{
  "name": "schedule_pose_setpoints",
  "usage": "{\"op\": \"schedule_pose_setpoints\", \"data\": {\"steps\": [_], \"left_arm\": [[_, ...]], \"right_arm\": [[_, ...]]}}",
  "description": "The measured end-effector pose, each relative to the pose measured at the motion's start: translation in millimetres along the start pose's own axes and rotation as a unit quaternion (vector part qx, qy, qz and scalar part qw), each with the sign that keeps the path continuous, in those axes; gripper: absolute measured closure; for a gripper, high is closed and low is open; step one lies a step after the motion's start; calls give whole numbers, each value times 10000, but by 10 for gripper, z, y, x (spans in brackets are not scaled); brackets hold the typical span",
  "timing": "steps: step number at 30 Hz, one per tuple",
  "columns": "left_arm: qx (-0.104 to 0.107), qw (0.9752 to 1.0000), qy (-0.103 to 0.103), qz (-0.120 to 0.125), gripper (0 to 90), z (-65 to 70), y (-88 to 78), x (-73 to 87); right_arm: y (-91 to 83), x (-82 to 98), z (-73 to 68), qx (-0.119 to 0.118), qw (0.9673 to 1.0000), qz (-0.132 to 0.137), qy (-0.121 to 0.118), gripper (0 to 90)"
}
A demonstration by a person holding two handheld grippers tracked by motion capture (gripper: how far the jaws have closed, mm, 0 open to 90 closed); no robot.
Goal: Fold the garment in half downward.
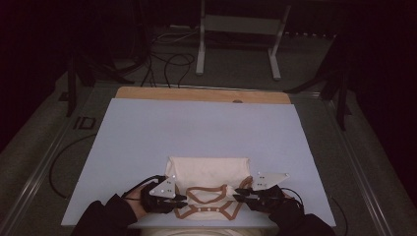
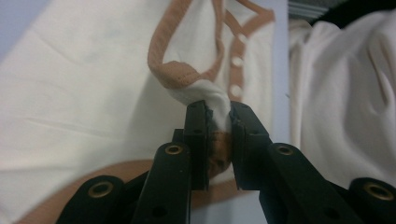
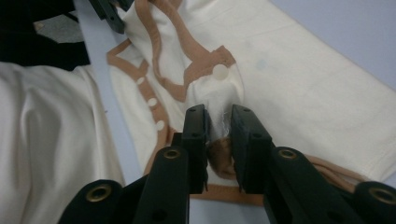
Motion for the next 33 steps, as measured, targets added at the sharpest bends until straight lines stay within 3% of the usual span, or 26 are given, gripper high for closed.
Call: {"op": "schedule_pose_setpoints", "data": {"steps": [3,4,5,7,10,13,14,19,23,26,33], "left_arm": [[81,10000,19,-51,759,46,14,28],[211,9997,85,-100,743,96,25,52],[211,9997,85,-100,725,96,25,52],[341,9993,82,-110,712,137,33,70],[322,9993,159,-51,493,169,13,66],[222,9996,154,-6,375,152,-6,57],[147,9999,32,52,323,127,-25,47],[48,10000,-16,86,142,104,-54,29],[45,9997,-90,229,84,77,-103,-4],[-43,9993,-185,314,2,24,-169,-35],[-146,9986,-259,438,2,-69,-274,-78]], "right_arm": [[-15,3,-10,-21,10000,21,-19,716],[-27,2,-18,-56,10000,48,22,674],[-32,0,-19,-57,10000,38,26,647],[-31,-5,-10,-8,10000,62,12,639],[-29,-15,22,48,9999,109,56,539],[-29,-20,43,78,9998,137,98,462],[-23,-31,66,112,9996,190,193,367],[-32,-51,74,76,9991,266,311,248],[-37,-80,65,-34,9989,347,317,144],[-47,-114,89,3,9981,485,372,134],[-61,-168,128,63,9977,569,354,112]]}}
Point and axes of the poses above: each handheld gripper's, and its own axes: y roughly forward along the jaws, x roughly out of its underside, z roughly to its right, the point moved 7 cm from there along y, roughly forward along the jaws, and after that the axes turned 10 degrees about x, right-handed, at the moved point
